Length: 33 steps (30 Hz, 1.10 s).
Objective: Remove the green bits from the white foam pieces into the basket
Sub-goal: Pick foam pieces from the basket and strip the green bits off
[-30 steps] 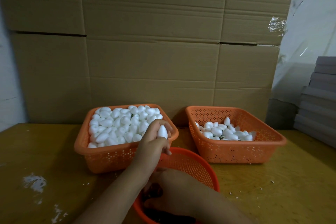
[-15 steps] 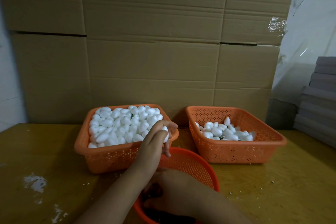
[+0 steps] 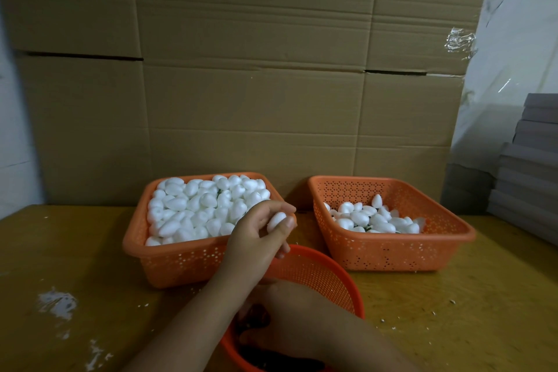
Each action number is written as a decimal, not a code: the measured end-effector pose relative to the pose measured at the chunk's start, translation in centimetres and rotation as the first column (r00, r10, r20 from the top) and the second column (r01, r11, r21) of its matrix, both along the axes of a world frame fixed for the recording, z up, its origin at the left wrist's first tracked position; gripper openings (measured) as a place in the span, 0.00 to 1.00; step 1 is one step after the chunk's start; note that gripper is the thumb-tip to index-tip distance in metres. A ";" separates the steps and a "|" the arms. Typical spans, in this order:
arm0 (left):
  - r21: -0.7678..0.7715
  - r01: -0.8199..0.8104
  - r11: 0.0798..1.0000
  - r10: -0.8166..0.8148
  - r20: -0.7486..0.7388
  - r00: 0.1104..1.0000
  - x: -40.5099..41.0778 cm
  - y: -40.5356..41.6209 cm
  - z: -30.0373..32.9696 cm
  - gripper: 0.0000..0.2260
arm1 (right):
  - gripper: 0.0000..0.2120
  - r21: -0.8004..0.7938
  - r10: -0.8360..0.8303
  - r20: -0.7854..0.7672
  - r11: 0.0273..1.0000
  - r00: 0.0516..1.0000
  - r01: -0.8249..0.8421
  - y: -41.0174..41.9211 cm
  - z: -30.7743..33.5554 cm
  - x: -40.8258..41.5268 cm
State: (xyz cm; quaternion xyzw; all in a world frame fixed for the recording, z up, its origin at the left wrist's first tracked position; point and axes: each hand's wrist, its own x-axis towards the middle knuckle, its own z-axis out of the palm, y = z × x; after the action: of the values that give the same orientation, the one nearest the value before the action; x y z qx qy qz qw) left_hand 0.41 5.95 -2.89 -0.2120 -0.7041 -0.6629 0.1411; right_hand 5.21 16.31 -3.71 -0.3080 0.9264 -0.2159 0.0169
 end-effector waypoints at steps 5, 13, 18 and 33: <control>-0.019 -0.018 1.000 0.018 -0.003 1.000 0.0 -0.2 -0.1 0.06 | 0.10 0.000 -0.006 0.010 1.000 1.000 0.006 0.0 0.0 0.1; 0.096 0.030 0.995 -0.039 0.099 0.994 0.2 0.1 0.4 0.11 | 0.11 0.034 -0.011 -0.031 0.999 0.999 0.012 0.0 -0.2 0.1; 0.151 0.082 0.985 -0.104 0.150 0.983 0.5 0.0 0.6 0.18 | 0.11 0.047 -0.027 -0.025 0.999 0.999 0.028 0.3 0.1 0.0; 0.145 -0.051 0.988 0.040 0.080 0.996 0.3 -0.2 0.7 0.11 | 0.08 -0.316 -0.298 -0.065 0.911 0.952 0.264 1.5 1.4 -1.2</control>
State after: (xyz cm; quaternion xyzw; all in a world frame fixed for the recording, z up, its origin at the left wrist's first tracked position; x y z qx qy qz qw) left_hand 0.67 5.80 -2.16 -0.1591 -0.6629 -0.7173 0.1442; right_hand 4.01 17.84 -2.28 -0.1818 0.9163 -0.3383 -0.1138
